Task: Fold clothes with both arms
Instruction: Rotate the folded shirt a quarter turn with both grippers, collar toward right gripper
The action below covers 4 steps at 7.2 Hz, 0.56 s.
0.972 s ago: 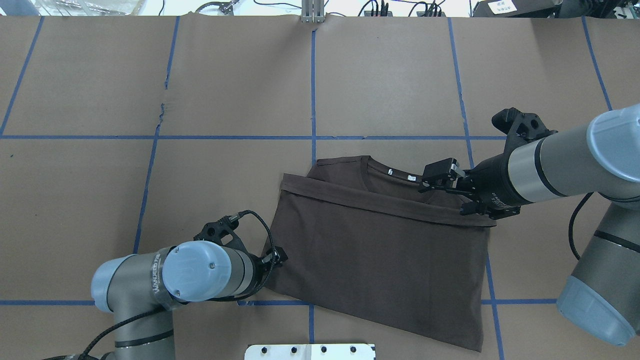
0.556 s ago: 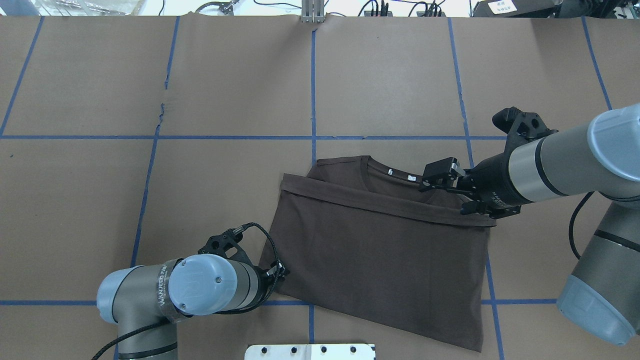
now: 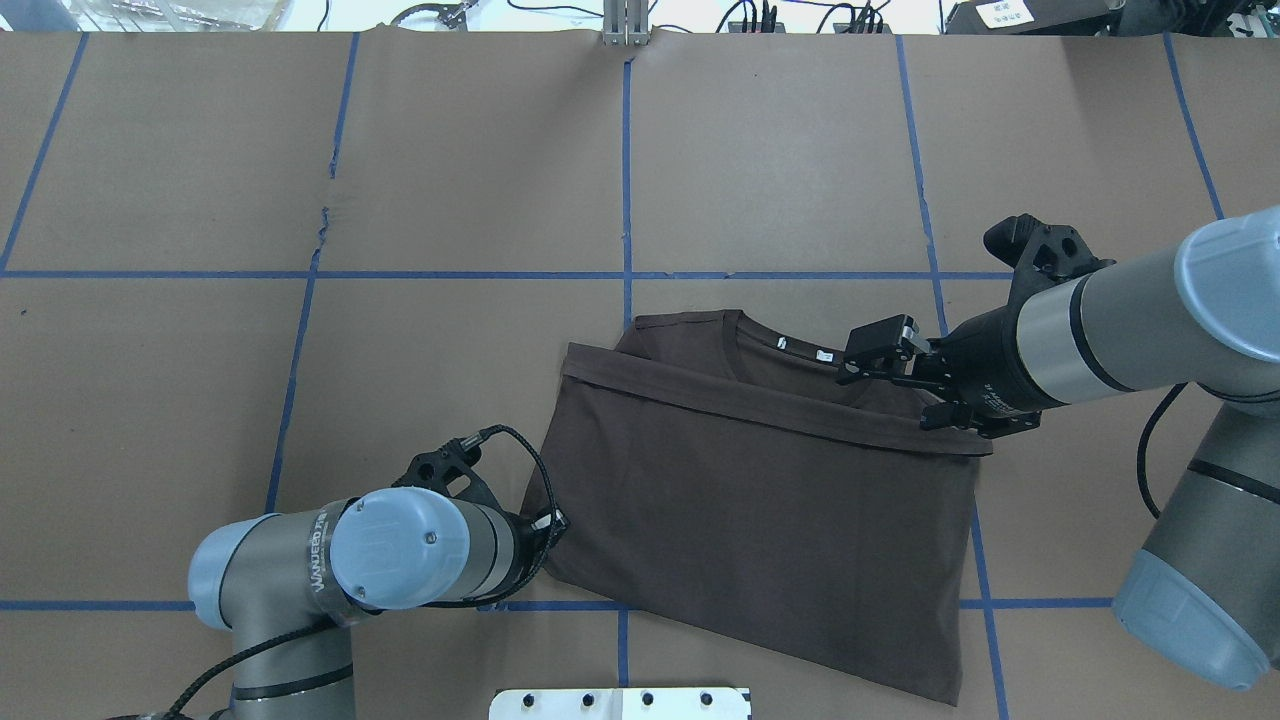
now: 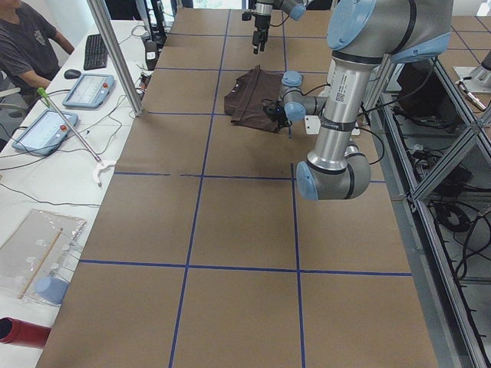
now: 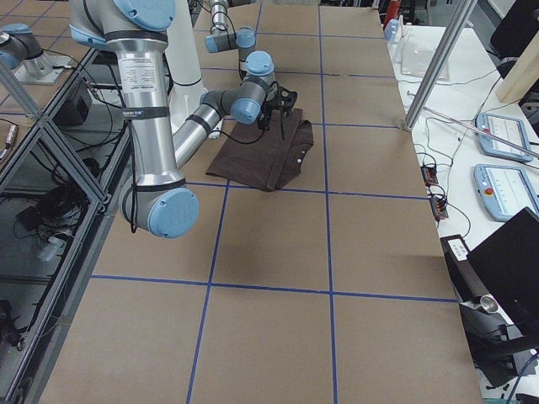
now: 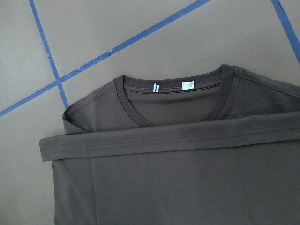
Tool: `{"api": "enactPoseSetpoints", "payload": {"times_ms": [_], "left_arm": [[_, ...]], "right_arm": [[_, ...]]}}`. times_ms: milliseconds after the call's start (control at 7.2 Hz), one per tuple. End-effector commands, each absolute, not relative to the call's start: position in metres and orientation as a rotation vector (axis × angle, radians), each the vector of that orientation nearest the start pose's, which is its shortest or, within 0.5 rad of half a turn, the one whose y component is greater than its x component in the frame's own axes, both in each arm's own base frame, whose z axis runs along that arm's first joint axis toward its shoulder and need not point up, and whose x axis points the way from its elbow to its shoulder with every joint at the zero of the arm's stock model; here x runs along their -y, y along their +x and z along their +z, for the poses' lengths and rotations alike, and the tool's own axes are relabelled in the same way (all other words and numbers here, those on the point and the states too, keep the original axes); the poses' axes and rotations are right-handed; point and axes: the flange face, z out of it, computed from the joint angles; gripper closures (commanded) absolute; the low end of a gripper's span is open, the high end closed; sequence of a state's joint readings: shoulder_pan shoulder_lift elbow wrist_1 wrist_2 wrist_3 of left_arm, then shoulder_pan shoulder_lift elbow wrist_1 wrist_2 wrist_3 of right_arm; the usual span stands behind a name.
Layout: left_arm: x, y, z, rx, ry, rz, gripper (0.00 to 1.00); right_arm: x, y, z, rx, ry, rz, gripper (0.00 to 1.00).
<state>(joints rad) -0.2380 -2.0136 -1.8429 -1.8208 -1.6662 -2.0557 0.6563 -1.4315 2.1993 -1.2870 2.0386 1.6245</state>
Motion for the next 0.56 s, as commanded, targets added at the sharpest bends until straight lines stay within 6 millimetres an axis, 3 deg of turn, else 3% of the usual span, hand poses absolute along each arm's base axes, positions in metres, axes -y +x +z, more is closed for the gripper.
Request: {"api": "enactPoseSetpoints", "payload": {"times_ms": [0,139,417], "left_arm": [[0.295,0.555,0.266,-0.968,-0.181,-0.652,1.00],[0.319,0.543,0.266,-0.973,-0.126,-0.627,1.00],[0.390,0.505,0.276,-0.954,0.009,-0.605,1.00]], "right_arm": [[0.356,-0.318,0.270,1.112,-0.100,0.390,0.00],[0.356,-0.318,0.270,1.113,-0.098,0.391,0.00],[0.357,-0.317,0.268,1.117,-0.095,0.390,0.00]]}}
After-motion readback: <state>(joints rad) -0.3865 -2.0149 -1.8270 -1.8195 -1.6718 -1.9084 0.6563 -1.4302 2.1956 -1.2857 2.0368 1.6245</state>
